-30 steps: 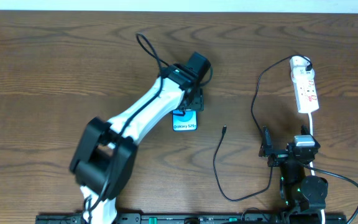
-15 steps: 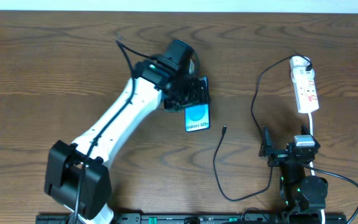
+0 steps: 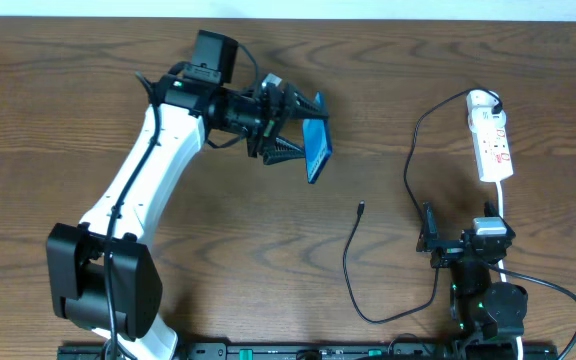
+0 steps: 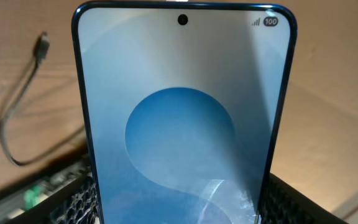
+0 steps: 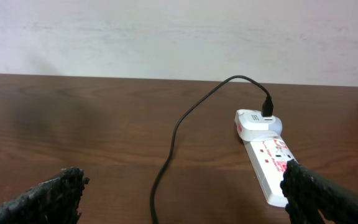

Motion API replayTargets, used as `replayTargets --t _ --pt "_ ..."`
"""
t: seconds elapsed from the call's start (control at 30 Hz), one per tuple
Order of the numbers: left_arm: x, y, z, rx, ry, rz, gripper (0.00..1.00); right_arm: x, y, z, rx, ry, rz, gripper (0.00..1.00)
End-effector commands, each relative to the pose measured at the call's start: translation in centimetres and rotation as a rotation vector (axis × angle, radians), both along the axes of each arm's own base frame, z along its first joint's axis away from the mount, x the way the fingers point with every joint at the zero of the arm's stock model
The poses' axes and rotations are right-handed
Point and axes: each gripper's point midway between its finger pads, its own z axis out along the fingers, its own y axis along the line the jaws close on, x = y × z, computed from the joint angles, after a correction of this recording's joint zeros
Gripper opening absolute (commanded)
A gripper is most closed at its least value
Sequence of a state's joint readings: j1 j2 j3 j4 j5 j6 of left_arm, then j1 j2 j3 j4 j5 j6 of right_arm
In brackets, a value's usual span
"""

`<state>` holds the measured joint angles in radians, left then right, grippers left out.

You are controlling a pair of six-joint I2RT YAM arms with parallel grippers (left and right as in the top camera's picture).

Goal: Plug charger to phone and switch on socket

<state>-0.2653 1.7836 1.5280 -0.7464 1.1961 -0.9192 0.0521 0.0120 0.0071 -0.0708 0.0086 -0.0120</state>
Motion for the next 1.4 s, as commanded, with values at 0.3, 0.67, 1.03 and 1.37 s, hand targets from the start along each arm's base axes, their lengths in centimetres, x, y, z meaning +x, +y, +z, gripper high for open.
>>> replayTargets --t 0.3,0.67,1.03,1.37 --pt "0.1 0.5 7.9 -0.278 0.128 -0.041 0.72 0.0 0.0 -0.1 -0.012 0.000 0.000 0.99" --pt "0.0 0.5 8.8 -0.304 0.176 -0.057 0.72 0.0 0.0 -0.1 -0.012 0.000 0.000 0.99" --pt "0.0 0.5 8.7 -0.303 0.175 -0.055 0.72 0.0 0.0 -0.1 -0.012 0.000 0.000 0.99" --pt "0.0 0.5 8.8 -0.305 0.175 -0.058 0.72 0.0 0.0 -0.1 -0.012 0.000 0.000 0.99"
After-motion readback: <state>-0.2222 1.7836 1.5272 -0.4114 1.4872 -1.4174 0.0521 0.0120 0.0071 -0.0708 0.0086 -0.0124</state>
